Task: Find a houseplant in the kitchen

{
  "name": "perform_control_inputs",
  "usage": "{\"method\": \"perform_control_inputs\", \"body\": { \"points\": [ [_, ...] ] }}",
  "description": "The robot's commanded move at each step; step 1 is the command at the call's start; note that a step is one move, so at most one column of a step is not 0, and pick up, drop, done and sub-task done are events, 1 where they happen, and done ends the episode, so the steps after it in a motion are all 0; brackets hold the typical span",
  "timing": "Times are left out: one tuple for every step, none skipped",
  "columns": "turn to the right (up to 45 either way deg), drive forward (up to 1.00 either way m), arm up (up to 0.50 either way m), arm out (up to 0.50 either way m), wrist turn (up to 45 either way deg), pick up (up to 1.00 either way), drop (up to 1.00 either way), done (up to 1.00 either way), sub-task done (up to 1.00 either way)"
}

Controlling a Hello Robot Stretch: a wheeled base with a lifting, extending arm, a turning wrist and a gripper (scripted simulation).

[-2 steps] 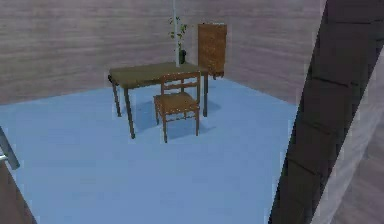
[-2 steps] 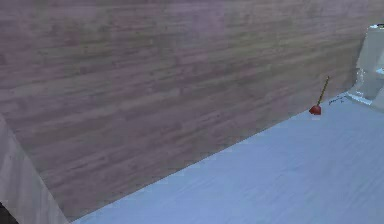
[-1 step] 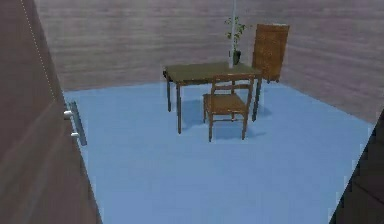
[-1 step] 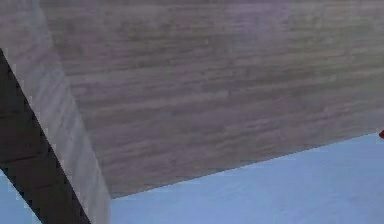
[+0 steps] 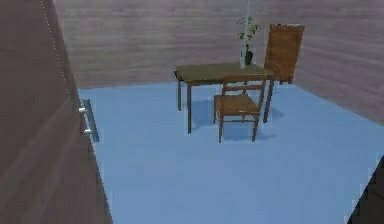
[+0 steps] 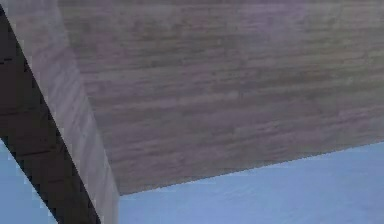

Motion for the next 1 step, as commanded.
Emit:
{"method": "perform_control_inputs", "body": {
  "points": [
    [0.0,0.60,0.00,0.00,0.0,0.00,0.00,0.00,0.00]
  ]
}}
